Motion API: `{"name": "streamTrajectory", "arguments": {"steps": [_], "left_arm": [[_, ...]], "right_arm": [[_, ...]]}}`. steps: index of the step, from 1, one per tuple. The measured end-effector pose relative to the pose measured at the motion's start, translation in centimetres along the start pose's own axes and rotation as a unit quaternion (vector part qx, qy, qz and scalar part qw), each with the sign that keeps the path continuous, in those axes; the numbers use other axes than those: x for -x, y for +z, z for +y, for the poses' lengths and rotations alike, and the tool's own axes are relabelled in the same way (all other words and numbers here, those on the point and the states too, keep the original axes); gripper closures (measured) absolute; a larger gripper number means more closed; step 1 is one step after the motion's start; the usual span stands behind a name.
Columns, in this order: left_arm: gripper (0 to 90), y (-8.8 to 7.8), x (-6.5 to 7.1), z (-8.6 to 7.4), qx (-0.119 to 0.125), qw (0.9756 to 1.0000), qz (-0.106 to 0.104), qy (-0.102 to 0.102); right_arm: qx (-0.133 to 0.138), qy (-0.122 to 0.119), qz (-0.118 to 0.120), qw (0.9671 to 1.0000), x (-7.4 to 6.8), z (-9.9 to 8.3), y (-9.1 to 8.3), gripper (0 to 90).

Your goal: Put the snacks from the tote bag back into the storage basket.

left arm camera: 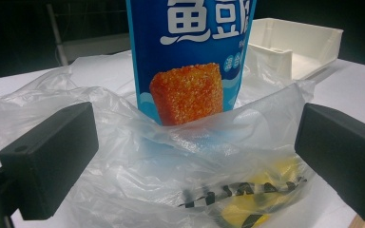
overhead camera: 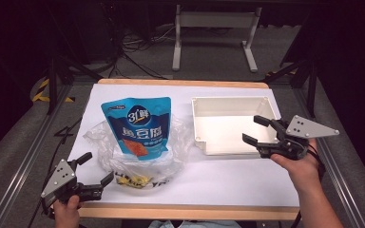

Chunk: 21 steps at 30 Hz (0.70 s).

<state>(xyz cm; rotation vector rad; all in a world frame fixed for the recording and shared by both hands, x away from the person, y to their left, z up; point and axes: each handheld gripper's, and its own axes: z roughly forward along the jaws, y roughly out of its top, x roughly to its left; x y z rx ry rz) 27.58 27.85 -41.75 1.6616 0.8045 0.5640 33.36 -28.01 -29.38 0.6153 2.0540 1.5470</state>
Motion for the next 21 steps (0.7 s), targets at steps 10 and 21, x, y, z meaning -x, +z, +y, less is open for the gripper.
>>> {"name": "streamTrajectory", "arguments": {"steps": [10, 21], "left_arm": [[1.3, 0.0, 0.0, 0.0, 0.001, 1.0, 0.0, 0.0], [1.3, -0.1, 0.0, 0.0, -0.002, 1.0, -0.002, 0.003]], "right_arm": [[-0.01, -0.012, 0.049, 0.9987, 0.0, 3.4, 2.9, 26.8], [-0.011, -0.025, 0.104, 0.9942, -0.1, 6.8, 6.0, 25.4]]}}
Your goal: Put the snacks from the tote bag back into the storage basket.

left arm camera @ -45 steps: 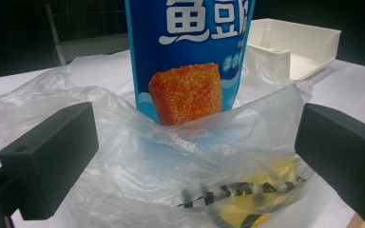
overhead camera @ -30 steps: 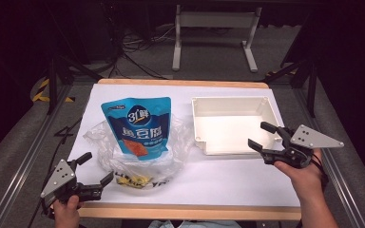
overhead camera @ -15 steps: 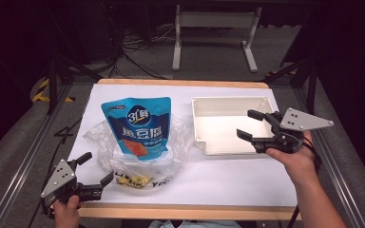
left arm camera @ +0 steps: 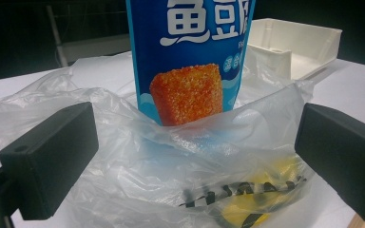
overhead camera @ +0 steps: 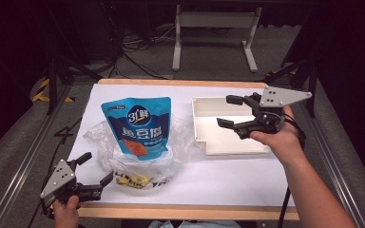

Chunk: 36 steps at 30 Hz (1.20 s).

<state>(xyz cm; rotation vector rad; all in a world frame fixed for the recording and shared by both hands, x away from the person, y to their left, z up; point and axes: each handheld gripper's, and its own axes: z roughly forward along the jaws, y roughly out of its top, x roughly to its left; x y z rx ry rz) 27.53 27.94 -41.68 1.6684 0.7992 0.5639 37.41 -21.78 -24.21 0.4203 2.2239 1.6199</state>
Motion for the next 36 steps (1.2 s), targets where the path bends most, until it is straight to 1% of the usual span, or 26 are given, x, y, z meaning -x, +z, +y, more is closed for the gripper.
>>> {"name": "streamTrajectory", "arguments": {"steps": [1, 3, 8, 9, 10, 12, 13, 14, 16, 18, 20, 22, 23, 24, 27, 29, 31, 32, 33, 34, 35, 36], "left_arm": [[1.3, 0.0, 0.0, 0.0, 0.0, 1.0, 0.0, 0.0], [1.3, 0.1, 0.0, 0.0, 0.001, 1.0, -0.002, 0.001], [1.3, 0.1, 0.1, 0.0, 0.002, 1.0, -0.001, 0.002], [1.3, 0.0, 0.1, 0.0, 0.002, 1.0, -0.002, 0.008], [1.3, -0.1, 0.2, 0.0, -0.001, 1.0, 0.0, 0.006], [1.3, -0.4, 0.2, -0.1, 0.003, 1.0, 0.003, 0.006], [1.3, -0.6, 0.2, 0.0, -0.001, 1.0, 0.004, 0.009], [1.3, -0.7, 0.3, -0.1, 0.003, 0.9999, 0.007, 0.009], [1.3, -1.0, 0.2, -0.1, 0.004, 0.9999, 0.01, 0.008], [1.3, -1.0, 0.1, -0.1, 0.008, 0.9999, 0.012, 0.004], [1.3, -1.0, 0.1, -0.1, 0.01, 0.9999, 0.012, 0.005], [1.3, -0.9, 0.0, -0.1, 0.008, 0.9999, 0.01, 0.006], [1.3, -0.8, -0.1, 0.0, 0.002, 0.9999, 0.01, 0.006], [1.3, -0.7, -0.1, -0.1, 0.005, 1.0, 0.007, 0.003], [1.3, -0.6, -0.1, 0.0, 0.002, 1.0, 0.005, 0.005], [1.3, -0.4, -0.1, 0.0, 0.007, 1.0, 0.003, 0.004], [1.3, -0.3, -0.2, 0.1, 0.002, 1.0, -0.001, 0.008], [1.3, -0.2, -0.2, 0.1, 0.004, 1.0, -0.001, 0.007], [1.3, -0.2, -0.2, 0.1, 0.0, 1.0, -0.001, 0.006], [1.3, -0.1, -0.3, 0.1, -0.002, 1.0, -0.003, 0.007], [1.3, -0.1, -0.3, 0.1, -0.001, 1.0, -0.003, 0.007], [1.3, -0.1, -0.3, 0.1, -0.001, 1.0, -0.003, 0.007]], "right_arm": [[0.0, 0.0, 0.0, 1.0, 0.0, 0.0, 0.0, 25.4], [-0.003, -0.006, 0.015, 0.9999, 0.2, 0.8, 0.9, 25.4], [0.001, -0.014, 0.034, 0.9993, 0.5, 2.3, 1.8, 25.3], [0.001, -0.015, 0.039, 0.9991, 0.6, 2.6, 2.1, 25.3], [0.001, -0.016, 0.044, 0.9989, 0.6, 2.9, 2.4, 25.3], [-0.001, -0.02, 0.051, 0.9985, 0.7, 3.5, 3.0, 25.3], [-0.002, -0.026, 0.057, 0.9981, 0.7, 3.8, 3.4, 25.3], [-0.004, -0.03, 0.061, 0.9977, 0.7, 4.1, 3.8, 25.3], [-0.005, -0.036, 0.071, 0.9968, 0.7, 4.7, 4.5, 25.4], [-0.005, -0.038, 0.077, 0.9962, 0.8, 5.2, 5.2, 25.5], [-0.008, -0.041, 0.083, 0.9957, 0.8, 5.7, 5.9, 25.6], [-0.012, -0.046, 0.087, 0.995, 0.8, 6.1, 6.5, 25.8], [-0.012, -0.046, 0.087, 0.995, 0.8, 6.1, 6.5, 25.8], [-0.022, -0.05, 0.096, 0.9939, 0.7, 6.7, 7.1, 26.0], [-0.03, -0.054, 0.097, 0.9934, 0.7, 7.1, 7.5, 26.3], [-0.046, -0.058, 0.1, 0.9923, 0.7, 7.6, 8.1, 26.9], [-0.063, -0.062, 0.102, 0.9909, 0.8, 8.2, 8.7, 27.2], [-0.072, -0.065, 0.103, 0.9899, 0.8, 8.4, 8.9, 27.5], [-0.081, -0.069, 0.106, 0.9886, 0.7, 8.7, 9.2, 27.8], [-0.105, -0.079, 0.108, 0.9855, 0.7, 9.4, 9.8, 28.6], [-0.114, -0.084, 0.107, 0.9841, 0.6, 9.6, 10.0, 28.6], [-0.114, -0.084, 0.107, 0.9841, 0.6, 9.6, 10.0, 28.6]]}}
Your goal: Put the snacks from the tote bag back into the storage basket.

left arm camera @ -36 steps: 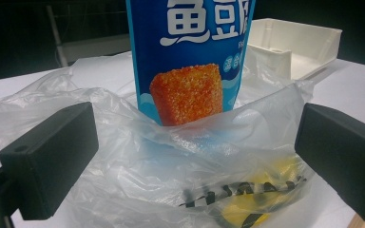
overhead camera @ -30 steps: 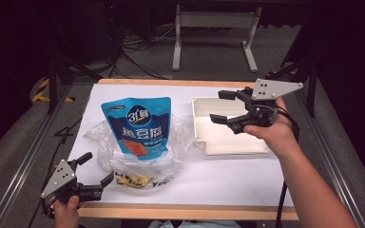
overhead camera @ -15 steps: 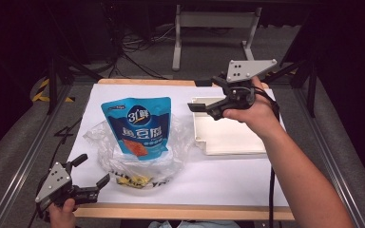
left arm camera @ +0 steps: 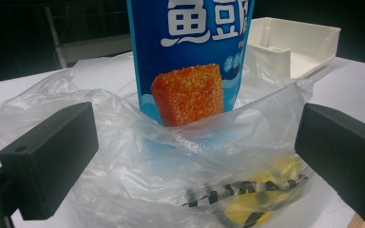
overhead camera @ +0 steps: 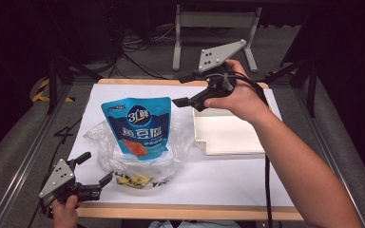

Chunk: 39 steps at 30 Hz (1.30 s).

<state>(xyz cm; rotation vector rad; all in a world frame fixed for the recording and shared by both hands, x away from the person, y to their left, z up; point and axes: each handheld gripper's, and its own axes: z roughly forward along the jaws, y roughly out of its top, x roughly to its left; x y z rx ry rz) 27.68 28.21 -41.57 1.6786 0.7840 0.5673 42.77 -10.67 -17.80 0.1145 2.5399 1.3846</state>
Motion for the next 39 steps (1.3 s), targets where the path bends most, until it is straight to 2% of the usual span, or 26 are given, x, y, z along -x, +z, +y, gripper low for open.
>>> {"name": "streamTrajectory", "arguments": {"steps": [3, 5, 6, 9, 12, 16, 20, 24, 28, 30, 31, 33, 35, 39], "left_arm": [[1.3, 0.1, 0.0, -0.1, 0.003, 1.0, -0.001, -0.006], [1.3, 0.1, 0.0, -0.1, 0.001, 1.0, 0.0, -0.002], [1.3, 0.1, 0.0, -0.1, 0.001, 1.0, 0.0, -0.002], [1.3, 0.1, -0.1, -0.1, 0.0, 1.0, -0.003, -0.007], [1.3, 0.0, 0.0, -0.2, 0.004, 1.0, 0.001, -0.009], [1.3, -0.1, 0.0, -0.2, 0.003, 1.0, 0.001, -0.007], [1.3, -0.2, 0.0, -0.2, -0.001, 1.0, 0.0, -0.007], [1.3, -0.1, 0.1, -0.2, 0.003, 1.0, 0.002, -0.009], [1.3, -0.1, 0.1, -0.2, 0.003, 1.0, 0.002, -0.008], [1.3, -0.1, 0.0, -0.2, -0.001, 1.0, 0.0, -0.006], [1.2, -0.1, 0.0, -0.2, -0.001, 1.0, 0.0, -0.006], [1.3, -0.1, 0.0, -0.2, -0.001, 1.0, 0.0, -0.006], [1.3, -0.1, 0.0, -0.2, 0.003, 1.0, 0.001, -0.007], [1.3, -0.1, 0.1, -0.2, 0.006, 0.9999, 0.003, -0.008]], "right_arm": [[-0.036, -0.018, 0.006, 0.9992, 0.3, 1.4, 1.1, 30.2], [-0.057, -0.025, 0.01, 0.998, 0.5, 1.9, 1.6, 31.1], [-0.057, -0.025, 0.01, 0.998, 0.5, 1.9, 1.6, 31.1], [-0.096, -0.032, 0.012, 0.9948, 1.0, 2.8, 2.7, 31.4], [-0.117, -0.038, 0.023, 0.9922, 1.4, 3.6, 3.6, 31.6], [-0.146, -0.045, 0.024, 0.988, 1.9, 4.8, 4.8, 31.8], [-0.163, -0.049, 0.032, 0.9849, 2.3, 5.4, 5.6, 33.5], [-0.174, -0.05, 0.05, 0.9822, 2.7, 5.7, 6.5, 34.4], [-0.174, -0.052, 0.061, 0.9815, 2.9, 5.7, 7.3, 33.7], [-0.189, -0.054, 0.068, 0.9782, 2.8, 5.6, 8.1, 33.7], [-0.189, -0.054, 0.068, 0.9782, 2.8, 5.6, 8.1, 33.7], [-0.204, -0.063, 0.072, 0.9743, 2.7, 5.5, 8.8, 33.6], [-0.214, -0.067, 0.072, 0.9719, 2.7, 5.4, 9.4, 33.2], [-0.219, -0.067, 0.075, 0.9706, 2.8, 5.3, 10.5, 31.8]]}}
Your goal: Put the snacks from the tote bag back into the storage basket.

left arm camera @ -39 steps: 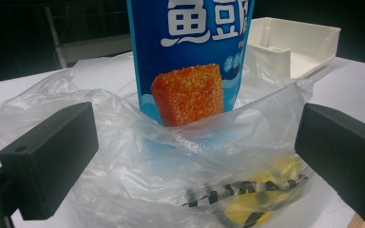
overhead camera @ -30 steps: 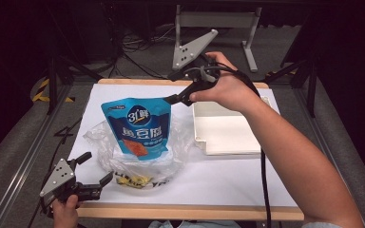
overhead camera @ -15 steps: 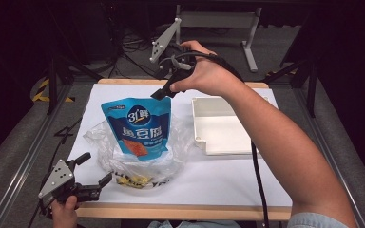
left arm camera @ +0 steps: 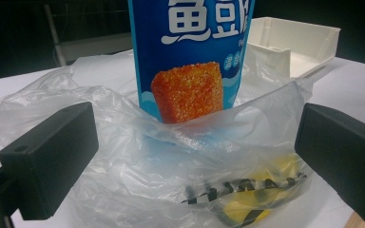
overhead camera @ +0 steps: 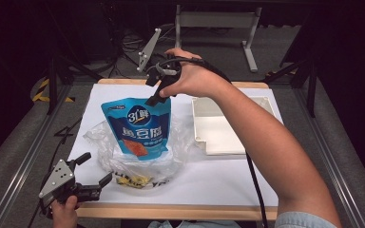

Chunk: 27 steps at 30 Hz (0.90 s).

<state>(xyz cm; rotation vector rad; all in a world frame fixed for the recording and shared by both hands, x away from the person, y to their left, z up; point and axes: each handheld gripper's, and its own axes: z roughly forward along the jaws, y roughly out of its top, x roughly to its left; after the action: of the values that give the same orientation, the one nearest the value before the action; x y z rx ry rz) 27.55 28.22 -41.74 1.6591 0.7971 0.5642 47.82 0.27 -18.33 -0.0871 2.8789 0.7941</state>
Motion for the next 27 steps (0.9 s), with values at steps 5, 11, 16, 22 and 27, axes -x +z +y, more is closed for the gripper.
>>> {"name": "streamTrajectory", "arguments": {"steps": [5, 11, 16, 22, 27], "left_arm": [[1.3, 0.0, 0.0, 0.0, -0.002, 1.0, -0.001, 0.002], [1.3, -0.1, -0.1, 0.0, -0.002, 1.0, -0.001, 0.001], [1.3, 0.0, -0.1, 0.0, -0.002, 1.0, -0.001, 0.002], [1.3, 0.0, -0.1, 0.0, -0.002, 1.0, -0.001, 0.002], [1.3, -0.1, -0.1, 0.0, -0.008, 1.0, -0.001, 0.004]], "right_arm": [[-0.015, 0.003, 0.013, 0.9998, 0.3, 0.3, 1.7, 33.6], [-0.04, 0.002, 0.032, 0.9987, 0.3, 0.4, 3.3, 32.7], [-0.046, 0.003, 0.045, 0.9979, 0.2, 0.4, 4.3, 33.3], [-0.063, -0.001, 0.051, 0.9967, -0.1, 0.3, 5.2, 35.0], [-0.068, -0.012, 0.061, 0.9957, -0.3, 0.4, 5.8, 40.6]]}}
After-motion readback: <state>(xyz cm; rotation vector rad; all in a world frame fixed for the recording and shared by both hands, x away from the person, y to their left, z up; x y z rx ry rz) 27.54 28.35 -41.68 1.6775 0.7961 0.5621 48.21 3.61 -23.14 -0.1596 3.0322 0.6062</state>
